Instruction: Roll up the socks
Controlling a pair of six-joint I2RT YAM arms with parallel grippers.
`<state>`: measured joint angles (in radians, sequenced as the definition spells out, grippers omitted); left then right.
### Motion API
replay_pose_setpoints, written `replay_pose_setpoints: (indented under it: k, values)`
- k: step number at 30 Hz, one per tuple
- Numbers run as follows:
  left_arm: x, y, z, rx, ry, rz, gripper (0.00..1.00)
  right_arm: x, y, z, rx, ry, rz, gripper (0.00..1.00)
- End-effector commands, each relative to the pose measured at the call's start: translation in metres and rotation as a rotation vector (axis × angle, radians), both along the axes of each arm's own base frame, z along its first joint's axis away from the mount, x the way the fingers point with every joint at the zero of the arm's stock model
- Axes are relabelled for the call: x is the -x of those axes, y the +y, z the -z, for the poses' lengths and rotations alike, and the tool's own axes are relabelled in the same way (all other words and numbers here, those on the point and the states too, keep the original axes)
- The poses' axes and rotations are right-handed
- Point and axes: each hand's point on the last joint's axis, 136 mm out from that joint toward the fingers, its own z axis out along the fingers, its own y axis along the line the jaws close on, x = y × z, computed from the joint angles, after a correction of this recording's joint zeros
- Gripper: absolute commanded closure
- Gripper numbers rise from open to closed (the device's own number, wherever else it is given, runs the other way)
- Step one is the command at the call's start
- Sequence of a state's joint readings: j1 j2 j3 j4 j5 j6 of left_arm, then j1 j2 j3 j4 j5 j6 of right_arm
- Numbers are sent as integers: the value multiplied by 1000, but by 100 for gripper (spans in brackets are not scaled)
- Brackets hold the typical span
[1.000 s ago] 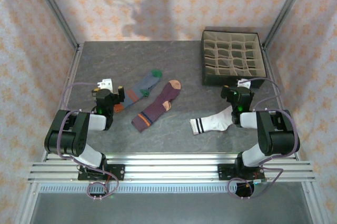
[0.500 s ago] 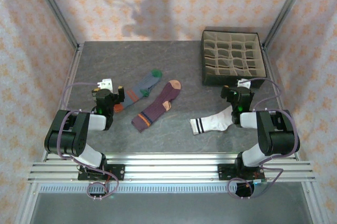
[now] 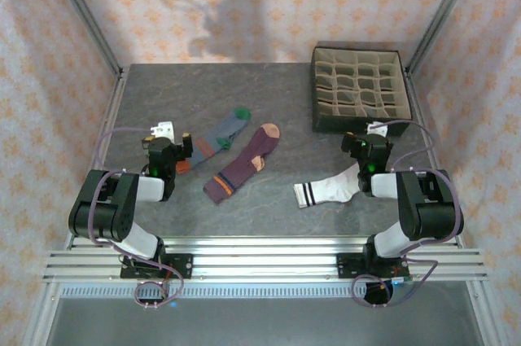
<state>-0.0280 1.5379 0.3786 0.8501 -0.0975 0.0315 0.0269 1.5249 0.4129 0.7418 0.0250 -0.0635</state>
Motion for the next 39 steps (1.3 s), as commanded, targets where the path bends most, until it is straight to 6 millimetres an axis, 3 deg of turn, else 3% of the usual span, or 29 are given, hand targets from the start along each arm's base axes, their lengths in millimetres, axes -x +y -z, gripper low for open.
replay_pose_setpoints:
  k: [1,6,14,16,19,22,26,30,33,35,39]
  values:
    - [-6,1,-13,7,-51,-3,0,-6,0,-10,-12,-36,4,1]
    - [-5,0,-19,6,-62,8,0,-10,3,-18,-13,5,-12,1]
    - [4,-1,-62,58,-23,-7,1,-14,-1,-49,-51,98,37,5]
    - [6,-7,-69,101,3,10,2,-15,4,-55,-88,133,35,6]
    - [10,-18,-78,178,47,41,8,-19,27,-61,-103,194,-26,11]
    - [17,-28,-72,278,119,46,16,-17,74,-65,-90,232,-135,17]
    - [33,-34,-55,392,232,2,31,2,176,-60,-78,242,-370,21]
    - [51,-28,-48,430,278,-75,36,57,302,-44,23,223,-706,25]
    - [63,-25,-49,448,292,-110,35,94,369,-24,182,227,-877,32]
    - [69,-25,-50,454,305,-120,35,110,398,-13,218,253,-957,36]
    - [82,-25,-46,456,362,-135,35,128,437,5,236,277,-1082,34]
